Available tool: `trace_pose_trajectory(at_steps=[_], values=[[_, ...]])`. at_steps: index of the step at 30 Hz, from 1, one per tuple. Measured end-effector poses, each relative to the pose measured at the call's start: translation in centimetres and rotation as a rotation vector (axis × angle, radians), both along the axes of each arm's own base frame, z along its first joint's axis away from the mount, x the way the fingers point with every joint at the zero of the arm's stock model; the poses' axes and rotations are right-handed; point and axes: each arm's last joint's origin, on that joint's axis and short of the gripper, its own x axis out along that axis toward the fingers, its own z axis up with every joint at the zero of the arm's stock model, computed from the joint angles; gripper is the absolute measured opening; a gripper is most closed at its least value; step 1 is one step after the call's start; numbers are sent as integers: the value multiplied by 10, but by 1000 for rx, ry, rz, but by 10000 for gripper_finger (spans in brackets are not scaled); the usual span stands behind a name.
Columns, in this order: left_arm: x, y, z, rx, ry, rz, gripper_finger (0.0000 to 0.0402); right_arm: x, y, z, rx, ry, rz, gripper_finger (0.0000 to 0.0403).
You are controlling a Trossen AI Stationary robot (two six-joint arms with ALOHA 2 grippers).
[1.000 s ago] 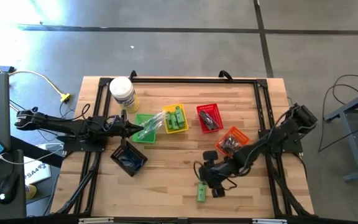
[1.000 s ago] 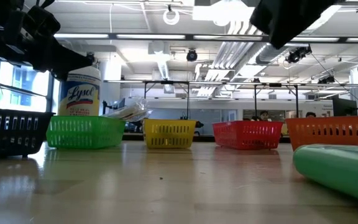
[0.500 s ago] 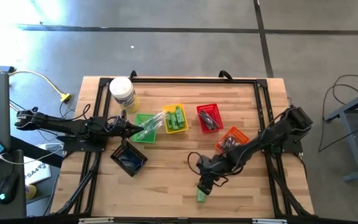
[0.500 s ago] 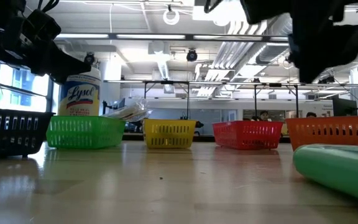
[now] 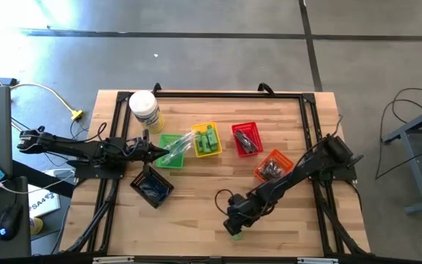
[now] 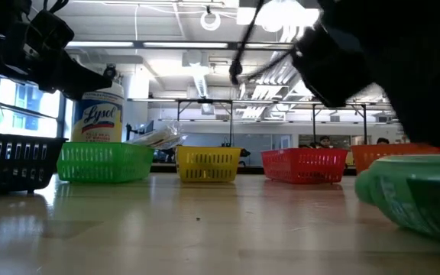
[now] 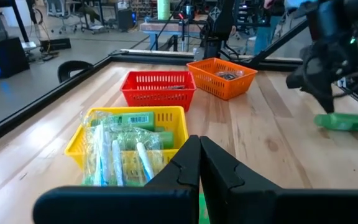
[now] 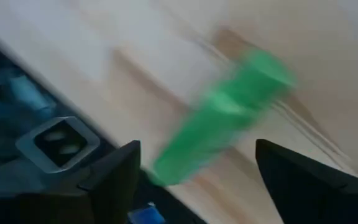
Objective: Pick & Place Travel size toiletries
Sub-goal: Put the green shampoo into yellow basket
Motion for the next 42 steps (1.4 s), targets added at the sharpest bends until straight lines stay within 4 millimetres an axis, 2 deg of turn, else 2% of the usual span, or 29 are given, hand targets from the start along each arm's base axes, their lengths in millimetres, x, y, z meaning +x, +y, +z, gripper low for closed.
trace_pose_trajectory(at_steps=[3, 9, 15, 22, 32, 42], values=[[0, 0, 1, 9, -7, -1, 0, -4, 2, -11, -10, 78, -24, 322], [0, 0, 4, 21, -39, -2, 0, -1, 1, -17, -39, 69, -39, 329], [0, 0, 6, 22, -54, -2, 0, 1, 1, -17, -69, 8, 29, 329], [0, 0, 5, 22, -53, -2, 0, -3, 9, -18, -197, -95, 131, 323], [0, 0, 7, 18, -68, -2, 0, -4, 10, -24, -346, -181, 279, 284], [0, 0, 7, 17, -71, -2, 0, -8, -6, -35, -494, -89, 395, 223]])
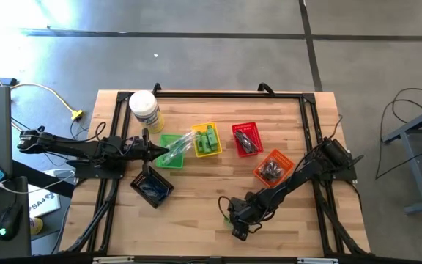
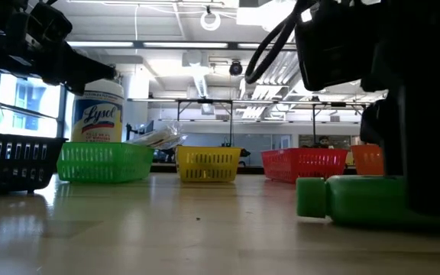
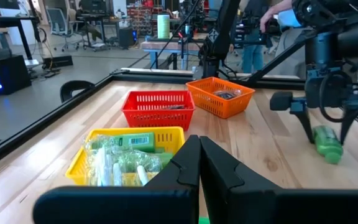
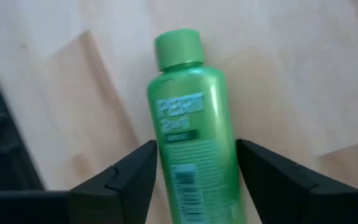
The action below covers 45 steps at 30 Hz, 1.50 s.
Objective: Pick & Place Travel size toiletries
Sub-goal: Put the green shampoo into yellow basket
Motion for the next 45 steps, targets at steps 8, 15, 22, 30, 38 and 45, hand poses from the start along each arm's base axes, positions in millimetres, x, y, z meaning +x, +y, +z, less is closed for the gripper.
trace_pose_trajectory(at_steps=[8, 15, 22, 30, 38, 45], values=[[0, 0, 0, 0, 0, 0, 0, -1, -10, -1, -107, 15, 162, 187], [0, 0, 0, 1, 0, 1, 0, 1, -14, -2, -133, 8, 230, 155], [0, 0, 0, 7, 1, 5, 0, 8, -13, 13, -144, -128, 290, 150], [0, 0, 0, 8, 2, 4, 0, 10, -18, 80, -171, -443, 435, 149], [0, 0, 0, 8, 6, 4, 0, -25, -49, 163, -247, -731, 505, 148], [0, 0, -1, 27, 14, 4, 0, -90, -107, 198, -345, -1026, 366, 148]])
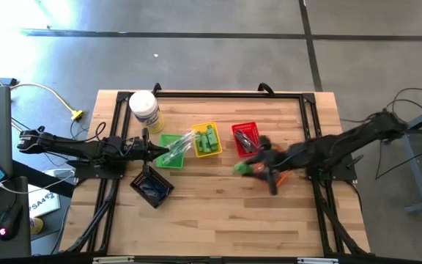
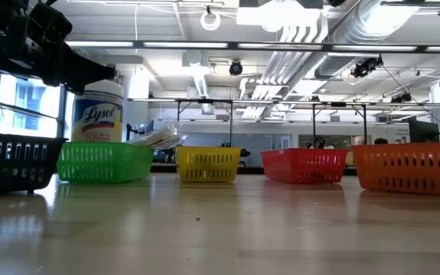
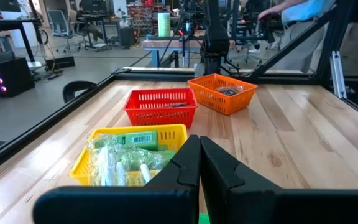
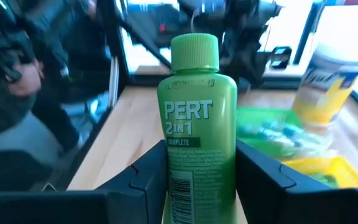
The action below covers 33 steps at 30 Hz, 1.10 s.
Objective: Pick & Place Travel size toiletries
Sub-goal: Put the green shampoo into yellow basket
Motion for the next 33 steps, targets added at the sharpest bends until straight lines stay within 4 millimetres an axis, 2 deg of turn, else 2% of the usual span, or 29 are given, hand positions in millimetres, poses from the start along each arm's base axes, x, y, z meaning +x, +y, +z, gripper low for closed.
trace_pose_trajectory(at_steps=[3, 9, 15, 23, 27, 33], values=[[0, 0, 0, 0, 0, 0, 0, -27, -15, -6, 11, -96, -2, 148], [0, 0, 0, 0, 0, 8, 0, -71, -35, -32, 28, -192, -1, 148], [0, 0, -1, 1, 9, 8, 0, -96, -48, -64, 69, -320, 4, 148], [0, 2, 4, -7, -45, 69, 0, -112, -55, -101, 107, -366, 2, 148], [0, 1, 4, -5, -44, 33, 0, -115, -55, -109, 122, -423, 21, 148], [0, 1, 4, -4, -37, 29, 0, -115, -55, -120, 144, -407, 39, 148]])
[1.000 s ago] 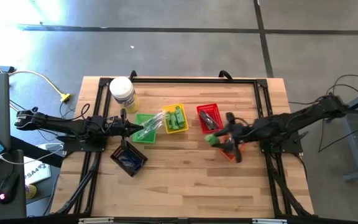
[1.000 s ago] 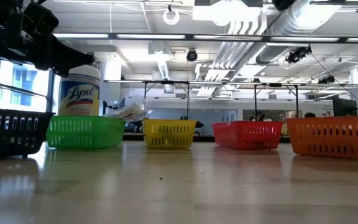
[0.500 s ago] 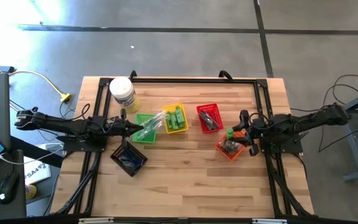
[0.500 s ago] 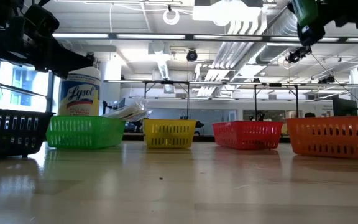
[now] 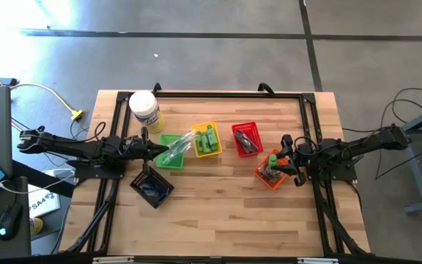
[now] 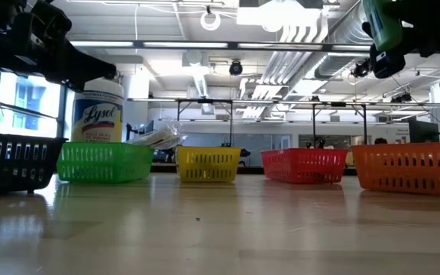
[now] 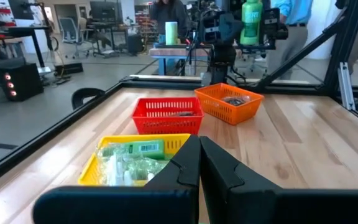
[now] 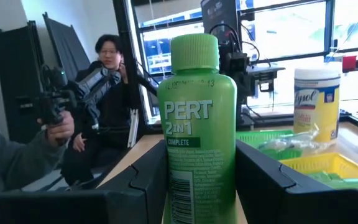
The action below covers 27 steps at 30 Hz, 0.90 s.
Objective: Pick & Place Travel size toiletries
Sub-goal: Put the green shampoo into yellow basket
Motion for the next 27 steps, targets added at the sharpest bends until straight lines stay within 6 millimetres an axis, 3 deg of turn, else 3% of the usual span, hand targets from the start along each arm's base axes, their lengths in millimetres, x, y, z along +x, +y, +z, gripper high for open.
trace_pose_trajectory(at_steps=[9, 27], values=[[0, 0, -1, 1, 7, 0, 0, -2, -1, -14, 10, -26, -5, 148], [0, 0, -5, 4, 48, 0, 0, -2, -1, -15, 39, -26, -21, 148]])
